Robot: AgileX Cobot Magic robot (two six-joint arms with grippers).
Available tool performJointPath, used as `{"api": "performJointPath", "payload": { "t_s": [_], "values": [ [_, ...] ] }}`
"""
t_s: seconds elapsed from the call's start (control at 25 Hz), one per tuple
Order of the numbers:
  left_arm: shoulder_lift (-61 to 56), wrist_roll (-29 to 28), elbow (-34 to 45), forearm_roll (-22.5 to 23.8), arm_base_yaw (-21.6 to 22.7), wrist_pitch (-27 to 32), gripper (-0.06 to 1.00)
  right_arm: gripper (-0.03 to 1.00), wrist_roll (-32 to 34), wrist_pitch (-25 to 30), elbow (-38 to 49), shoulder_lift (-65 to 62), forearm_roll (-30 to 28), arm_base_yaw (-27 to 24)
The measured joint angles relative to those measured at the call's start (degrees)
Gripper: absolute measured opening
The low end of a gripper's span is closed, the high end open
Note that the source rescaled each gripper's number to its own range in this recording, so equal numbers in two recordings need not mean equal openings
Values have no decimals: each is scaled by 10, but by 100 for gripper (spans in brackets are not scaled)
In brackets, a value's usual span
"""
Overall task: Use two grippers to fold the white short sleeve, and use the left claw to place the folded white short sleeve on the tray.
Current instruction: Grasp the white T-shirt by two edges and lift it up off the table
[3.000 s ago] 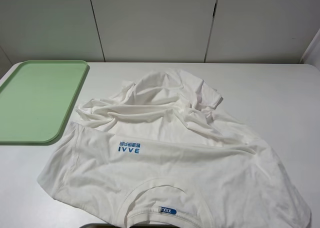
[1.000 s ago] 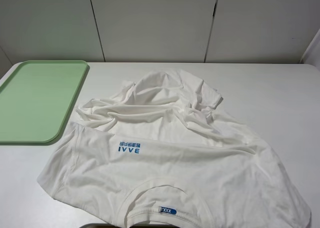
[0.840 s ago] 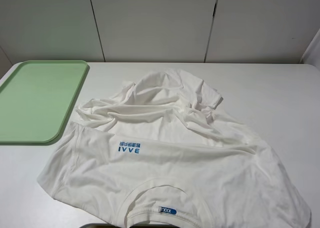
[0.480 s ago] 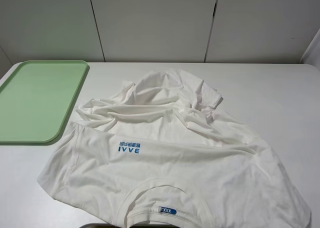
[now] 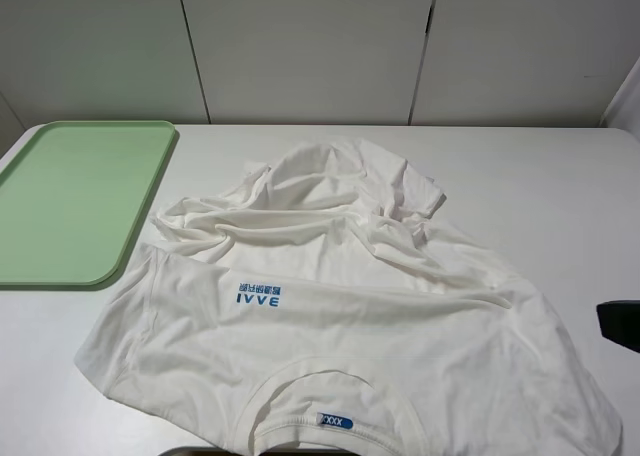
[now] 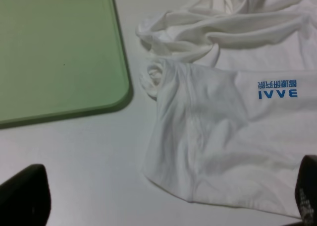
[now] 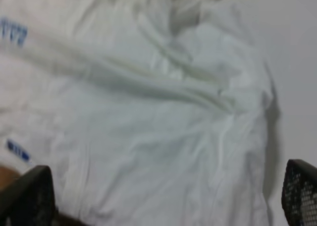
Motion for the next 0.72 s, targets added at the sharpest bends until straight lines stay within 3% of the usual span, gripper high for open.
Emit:
{"api": "performJointPath", "payload": {
  "t_s": [0.32,0.52,0.72],
  "values": [
    [0,0,0,0,0,1,99,100,-77,-3,-56,172,4,0],
    [0,0,0,-3,0,1,99,100,-113,-36,-83,247,24,0],
    [18,36,-10,-64,0,0,98,100,-164,-62,-83,294,58,0]
  ]
}}
